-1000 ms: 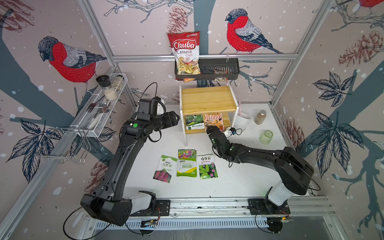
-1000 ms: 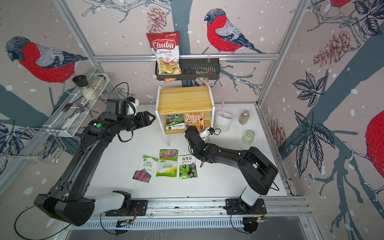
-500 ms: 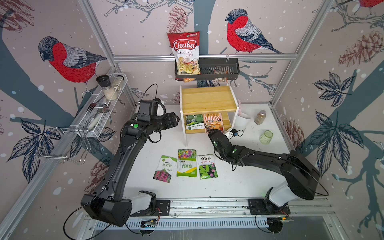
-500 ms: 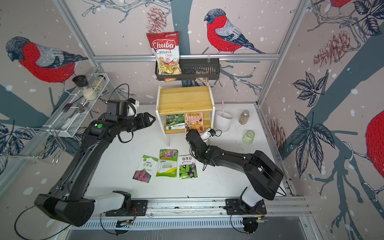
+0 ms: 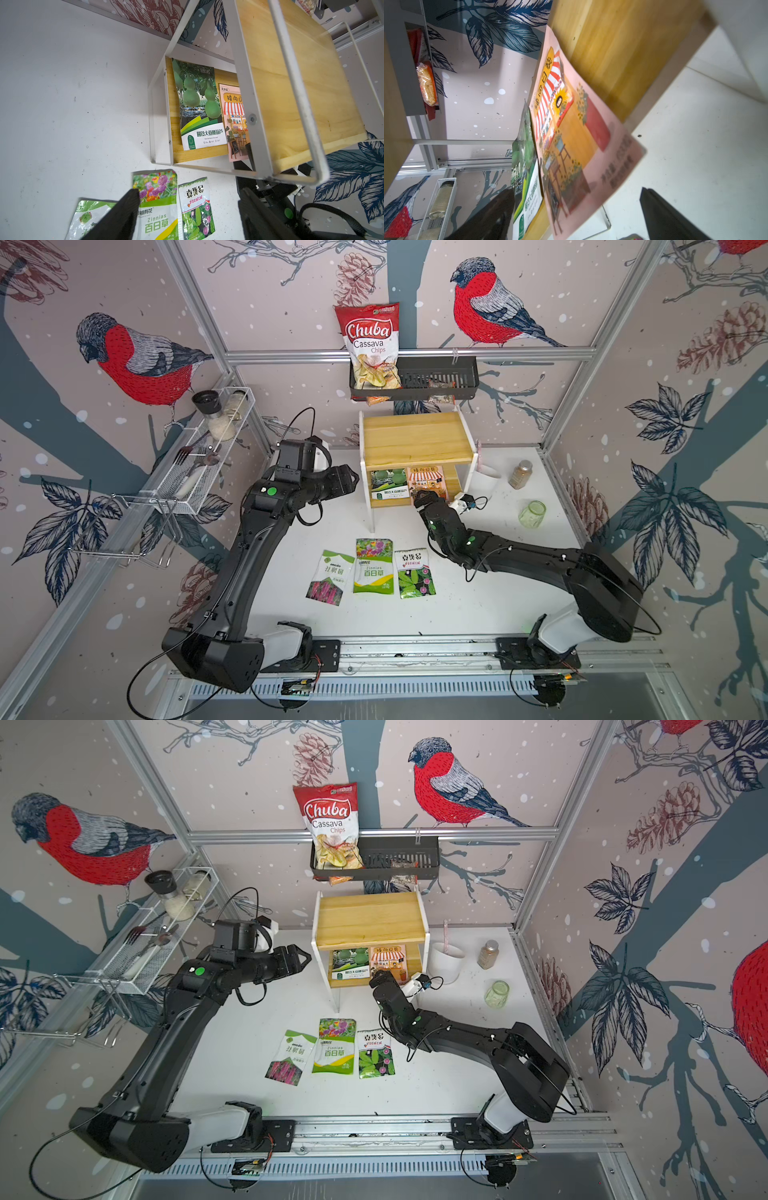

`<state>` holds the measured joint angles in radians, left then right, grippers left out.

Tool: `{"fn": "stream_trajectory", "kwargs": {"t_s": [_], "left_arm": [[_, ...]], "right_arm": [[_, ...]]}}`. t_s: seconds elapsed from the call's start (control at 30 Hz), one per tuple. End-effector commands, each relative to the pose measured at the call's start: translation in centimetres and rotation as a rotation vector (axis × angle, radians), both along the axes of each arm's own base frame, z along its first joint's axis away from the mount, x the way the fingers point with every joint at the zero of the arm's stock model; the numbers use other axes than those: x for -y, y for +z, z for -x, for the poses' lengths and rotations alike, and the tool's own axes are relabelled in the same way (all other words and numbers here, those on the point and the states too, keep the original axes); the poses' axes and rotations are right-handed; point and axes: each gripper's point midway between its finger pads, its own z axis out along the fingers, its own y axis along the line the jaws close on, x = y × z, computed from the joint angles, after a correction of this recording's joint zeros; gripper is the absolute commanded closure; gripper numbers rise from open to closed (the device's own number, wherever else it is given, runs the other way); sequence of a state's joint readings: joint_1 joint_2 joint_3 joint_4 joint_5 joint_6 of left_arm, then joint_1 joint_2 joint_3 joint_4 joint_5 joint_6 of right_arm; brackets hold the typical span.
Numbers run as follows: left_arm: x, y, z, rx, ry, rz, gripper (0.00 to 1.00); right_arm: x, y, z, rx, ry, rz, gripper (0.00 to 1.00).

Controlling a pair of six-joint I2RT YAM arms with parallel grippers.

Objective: Take the seed bag off the shelf
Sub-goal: Pick up the seed packet from the shelf.

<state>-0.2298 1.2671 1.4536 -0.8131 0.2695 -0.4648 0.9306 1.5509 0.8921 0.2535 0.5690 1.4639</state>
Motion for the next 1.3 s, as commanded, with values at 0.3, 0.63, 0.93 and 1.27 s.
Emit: {"fn": "stream_trajectory", "kwargs": {"t_s": [0.3,0.63,0.93,1.27], "left_arm": [[0.1,0.4,-0.3,0.020,-0.019,-0.007,0.21],[0.1,0.3,-0.5,0.018,-0.011,-0.001,0.21],[0.2,-0.1,-0.5,0.012,-0.006,0.004,0.21],[0.1,-0.1,-0.5,0.012,-0.006,0.003,0.21]], "right_arm": [[0.1,-1.9,-2.6,-0.028,-0.041,0.025,0.13],[-0.3,-2.0,-1.8,-0.040,-0.012,0.035,0.39],[-0.1,-1.7,-1.0,-0.049,-0.004,0.026,0.43],[-0.4,-0.2,-1.1,-0.025,0.008,0.013,0.56]]}}
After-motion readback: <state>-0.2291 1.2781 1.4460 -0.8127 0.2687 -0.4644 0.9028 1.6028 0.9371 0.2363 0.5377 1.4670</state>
